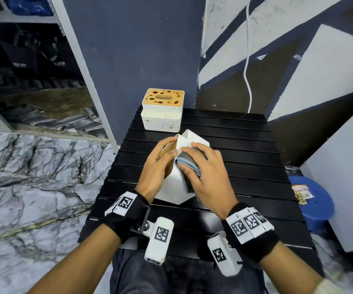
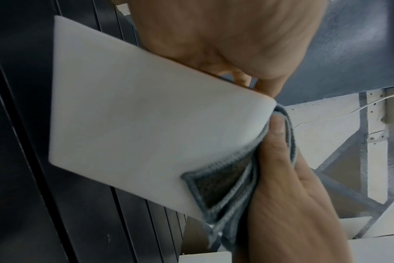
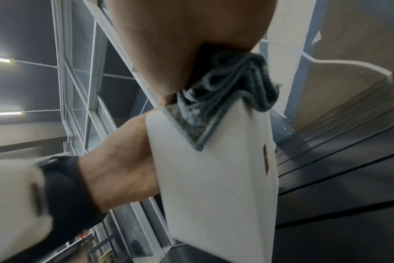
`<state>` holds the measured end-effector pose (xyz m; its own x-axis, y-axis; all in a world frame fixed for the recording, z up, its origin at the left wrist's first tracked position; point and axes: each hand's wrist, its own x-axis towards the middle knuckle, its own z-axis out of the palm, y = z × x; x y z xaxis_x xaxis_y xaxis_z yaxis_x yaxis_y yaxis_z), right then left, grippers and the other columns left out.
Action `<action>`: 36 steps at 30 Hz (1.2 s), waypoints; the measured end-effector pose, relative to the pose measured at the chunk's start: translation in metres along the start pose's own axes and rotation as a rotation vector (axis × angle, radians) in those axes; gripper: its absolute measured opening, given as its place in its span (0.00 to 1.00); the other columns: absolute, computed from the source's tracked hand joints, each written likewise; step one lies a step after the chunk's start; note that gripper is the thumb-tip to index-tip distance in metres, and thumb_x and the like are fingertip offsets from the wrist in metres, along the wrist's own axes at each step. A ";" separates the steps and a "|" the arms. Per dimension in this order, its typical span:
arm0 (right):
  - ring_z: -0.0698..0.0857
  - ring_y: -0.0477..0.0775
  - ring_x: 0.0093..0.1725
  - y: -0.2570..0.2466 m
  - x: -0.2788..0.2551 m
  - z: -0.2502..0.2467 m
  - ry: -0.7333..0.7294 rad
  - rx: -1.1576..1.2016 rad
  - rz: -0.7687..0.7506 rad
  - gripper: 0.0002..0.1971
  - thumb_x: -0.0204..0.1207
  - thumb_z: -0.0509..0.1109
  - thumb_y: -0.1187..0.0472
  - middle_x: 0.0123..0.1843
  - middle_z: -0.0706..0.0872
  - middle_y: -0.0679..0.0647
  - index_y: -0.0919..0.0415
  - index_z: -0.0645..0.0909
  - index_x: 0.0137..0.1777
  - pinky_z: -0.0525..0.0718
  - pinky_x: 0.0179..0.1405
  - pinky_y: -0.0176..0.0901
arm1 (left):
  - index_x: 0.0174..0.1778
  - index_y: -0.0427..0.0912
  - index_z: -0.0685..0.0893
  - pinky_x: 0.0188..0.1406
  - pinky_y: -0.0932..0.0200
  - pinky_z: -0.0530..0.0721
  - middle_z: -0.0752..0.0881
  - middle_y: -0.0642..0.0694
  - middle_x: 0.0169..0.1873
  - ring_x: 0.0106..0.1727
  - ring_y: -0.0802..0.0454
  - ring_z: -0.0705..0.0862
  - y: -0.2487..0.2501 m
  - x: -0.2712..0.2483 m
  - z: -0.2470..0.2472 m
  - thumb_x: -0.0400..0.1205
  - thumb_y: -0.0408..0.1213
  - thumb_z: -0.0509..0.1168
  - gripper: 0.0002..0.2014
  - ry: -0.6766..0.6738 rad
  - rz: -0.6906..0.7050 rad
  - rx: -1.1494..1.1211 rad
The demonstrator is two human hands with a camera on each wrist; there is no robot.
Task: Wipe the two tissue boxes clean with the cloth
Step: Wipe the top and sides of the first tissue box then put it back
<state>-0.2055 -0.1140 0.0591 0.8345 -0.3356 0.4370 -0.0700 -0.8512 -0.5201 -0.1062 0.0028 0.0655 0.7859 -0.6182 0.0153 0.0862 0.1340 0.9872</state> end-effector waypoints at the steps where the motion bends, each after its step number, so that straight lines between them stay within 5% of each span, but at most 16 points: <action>1: 0.70 0.48 0.64 0.003 0.005 0.000 -0.001 -0.001 0.003 0.21 0.81 0.58 0.43 0.71 0.73 0.47 0.47 0.75 0.70 0.67 0.66 0.36 | 0.72 0.44 0.81 0.53 0.68 0.85 0.91 0.53 0.55 0.53 0.60 0.87 0.000 0.000 0.000 0.88 0.28 0.59 0.17 -0.002 -0.003 0.004; 6: 0.70 0.48 0.64 0.023 0.014 -0.002 -0.010 0.041 0.074 0.17 0.83 0.62 0.49 0.71 0.73 0.45 0.47 0.76 0.70 0.68 0.68 0.38 | 0.69 0.49 0.84 0.59 0.57 0.80 0.89 0.49 0.58 0.56 0.51 0.82 -0.002 0.001 0.003 0.88 0.30 0.61 0.16 0.007 -0.026 0.012; 12: 0.68 0.46 0.63 0.008 -0.006 -0.004 0.001 0.071 0.028 0.23 0.79 0.54 0.37 0.71 0.72 0.44 0.45 0.76 0.69 0.61 0.63 0.27 | 0.67 0.54 0.86 0.63 0.45 0.78 0.89 0.40 0.59 0.56 0.46 0.80 -0.003 0.002 0.005 0.83 0.37 0.65 0.17 0.014 -0.010 0.003; 19: 0.73 0.49 0.63 0.026 0.018 0.002 0.030 0.037 0.048 0.20 0.80 0.55 0.40 0.67 0.76 0.44 0.45 0.79 0.65 0.59 0.61 0.22 | 0.69 0.49 0.84 0.68 0.52 0.78 0.89 0.48 0.64 0.62 0.53 0.85 -0.003 0.003 0.007 0.86 0.33 0.64 0.17 0.001 -0.009 0.000; 23: 0.73 0.49 0.66 0.033 0.011 -0.001 0.033 0.050 0.098 0.18 0.81 0.57 0.41 0.68 0.75 0.43 0.43 0.79 0.65 0.55 0.63 0.17 | 0.67 0.54 0.86 0.68 0.49 0.80 0.90 0.49 0.62 0.62 0.50 0.86 -0.003 0.004 0.009 0.79 0.40 0.66 0.19 0.018 -0.016 0.035; 27: 0.70 0.46 0.63 0.012 -0.010 -0.004 0.013 0.046 0.033 0.19 0.81 0.57 0.42 0.70 0.73 0.45 0.45 0.76 0.69 0.61 0.65 0.26 | 0.67 0.54 0.86 0.68 0.48 0.80 0.90 0.46 0.62 0.61 0.47 0.86 -0.004 0.004 0.006 0.83 0.38 0.65 0.17 0.018 -0.019 0.039; 33: 0.71 0.49 0.66 0.013 0.017 -0.002 -0.004 0.035 0.047 0.17 0.82 0.62 0.48 0.71 0.74 0.48 0.48 0.77 0.69 0.62 0.66 0.32 | 0.69 0.50 0.84 0.58 0.67 0.83 0.90 0.52 0.61 0.60 0.58 0.86 -0.002 0.003 0.004 0.88 0.31 0.61 0.16 -0.008 -0.019 0.041; 36: 0.71 0.51 0.67 0.029 0.028 -0.002 -0.003 0.058 0.132 0.17 0.83 0.62 0.48 0.71 0.74 0.49 0.48 0.78 0.69 0.62 0.65 0.33 | 0.69 0.54 0.84 0.65 0.63 0.81 0.89 0.55 0.62 0.63 0.58 0.85 -0.004 0.003 0.005 0.87 0.36 0.64 0.16 -0.001 -0.025 0.076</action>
<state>-0.1850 -0.1491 0.0577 0.8216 -0.4418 0.3603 -0.1475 -0.7753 -0.6142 -0.1068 -0.0036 0.0627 0.7832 -0.6217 -0.0094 0.0587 0.0589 0.9965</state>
